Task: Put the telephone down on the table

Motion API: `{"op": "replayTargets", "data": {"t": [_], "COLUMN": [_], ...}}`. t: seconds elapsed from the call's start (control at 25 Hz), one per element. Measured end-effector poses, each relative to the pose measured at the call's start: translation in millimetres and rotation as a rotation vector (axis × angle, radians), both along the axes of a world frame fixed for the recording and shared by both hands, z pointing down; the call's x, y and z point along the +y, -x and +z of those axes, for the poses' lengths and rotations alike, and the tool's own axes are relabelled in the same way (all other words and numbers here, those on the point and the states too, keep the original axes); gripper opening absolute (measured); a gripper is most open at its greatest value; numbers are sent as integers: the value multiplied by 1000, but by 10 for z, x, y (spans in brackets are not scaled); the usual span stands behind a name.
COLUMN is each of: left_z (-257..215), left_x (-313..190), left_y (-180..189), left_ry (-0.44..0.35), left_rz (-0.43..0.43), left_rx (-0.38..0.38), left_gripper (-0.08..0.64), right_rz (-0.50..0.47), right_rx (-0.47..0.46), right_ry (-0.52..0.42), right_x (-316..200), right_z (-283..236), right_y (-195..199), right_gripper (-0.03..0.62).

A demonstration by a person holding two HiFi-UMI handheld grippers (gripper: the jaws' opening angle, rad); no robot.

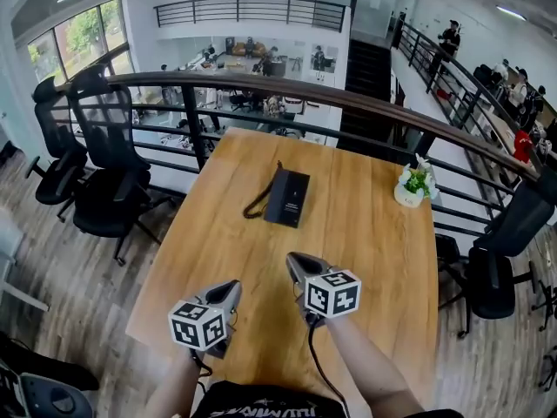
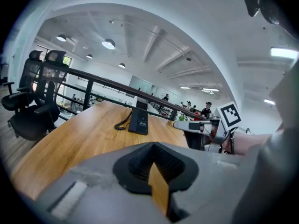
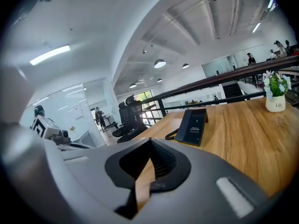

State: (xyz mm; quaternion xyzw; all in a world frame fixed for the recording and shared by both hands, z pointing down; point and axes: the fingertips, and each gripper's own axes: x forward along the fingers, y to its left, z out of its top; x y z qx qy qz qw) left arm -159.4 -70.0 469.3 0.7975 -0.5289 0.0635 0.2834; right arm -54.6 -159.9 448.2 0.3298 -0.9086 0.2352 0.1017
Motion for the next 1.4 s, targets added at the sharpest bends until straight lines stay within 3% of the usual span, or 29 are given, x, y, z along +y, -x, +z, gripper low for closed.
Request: {"op": "replayTargets", "data": {"t": [0.28,0.56,0.8,1.08,1.4], "left_z": [109,230,236,189,241], "left_x": [513,945,1256,1553,2209], "left_y": [-45,-167,-26,84,221], "left_ry": [28,49,42,51,19], "left_rz": [-117,-239,-354,-423,-490], "left_rx": [-4,-17,-15,1,25], "left_gripper": [2,2,2,2,2], "right_rz": [-134,-285,-381,-433,-462], "right_rx": [-103,-106,-66,-71,-70], "right_ry": [20,59,2,-19,-66], "right_x": [506,810,937,1007,1508], "right_z": [-5,140,141,67,55], "right_y": [-60,-82,111,170,261], "right_gripper": [-1,-2,-2,-2,0]}}
